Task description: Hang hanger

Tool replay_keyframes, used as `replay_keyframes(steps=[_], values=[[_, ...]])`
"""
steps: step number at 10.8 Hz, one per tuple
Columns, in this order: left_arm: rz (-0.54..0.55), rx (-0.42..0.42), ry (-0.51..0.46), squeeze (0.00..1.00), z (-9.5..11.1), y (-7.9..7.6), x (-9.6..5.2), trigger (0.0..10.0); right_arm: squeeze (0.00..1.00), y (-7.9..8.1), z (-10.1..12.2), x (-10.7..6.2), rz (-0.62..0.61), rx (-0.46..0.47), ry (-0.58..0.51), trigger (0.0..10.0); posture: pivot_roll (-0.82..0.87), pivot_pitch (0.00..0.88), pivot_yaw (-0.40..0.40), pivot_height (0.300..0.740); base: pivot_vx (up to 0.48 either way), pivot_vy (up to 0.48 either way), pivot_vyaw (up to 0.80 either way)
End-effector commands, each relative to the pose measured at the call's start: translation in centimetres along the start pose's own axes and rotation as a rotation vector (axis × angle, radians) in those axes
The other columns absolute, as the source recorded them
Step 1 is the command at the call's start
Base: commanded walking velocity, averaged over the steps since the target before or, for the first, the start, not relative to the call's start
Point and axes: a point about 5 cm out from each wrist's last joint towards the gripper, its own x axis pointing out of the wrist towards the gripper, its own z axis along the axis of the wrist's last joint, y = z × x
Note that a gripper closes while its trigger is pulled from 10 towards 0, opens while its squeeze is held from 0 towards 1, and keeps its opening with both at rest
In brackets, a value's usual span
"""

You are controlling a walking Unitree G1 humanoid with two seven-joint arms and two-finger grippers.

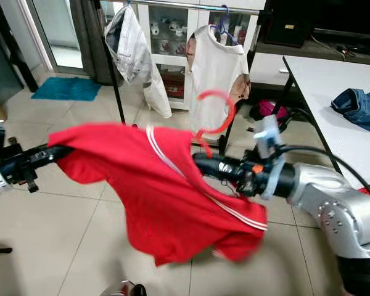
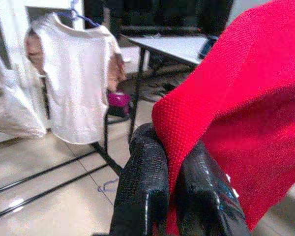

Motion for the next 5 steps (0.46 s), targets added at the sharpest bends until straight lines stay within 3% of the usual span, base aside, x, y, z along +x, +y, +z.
replay_keyframes(steps=[1, 5], values=[[0.057, -0.005, -0.043, 0.00, 0.3, 0.5, -0.6, 0.0, 0.00, -0.2, 1.2, -0.5, -0.022, -0.031, -0.062, 10.0, -0.11, 0.000, 0.042, 0.740, 0.000, 0.000, 0.00], [0.300, -0.048, -0.160, 0.00, -0.3, 2.2, -2.3, 0.0, 0.00, -0.6, 1.8, -1.0, -0.063, -0.013, -0.157, 10.0, -0.11, 0.000, 0.040, 0.740, 0.000, 0.000, 0.00]])
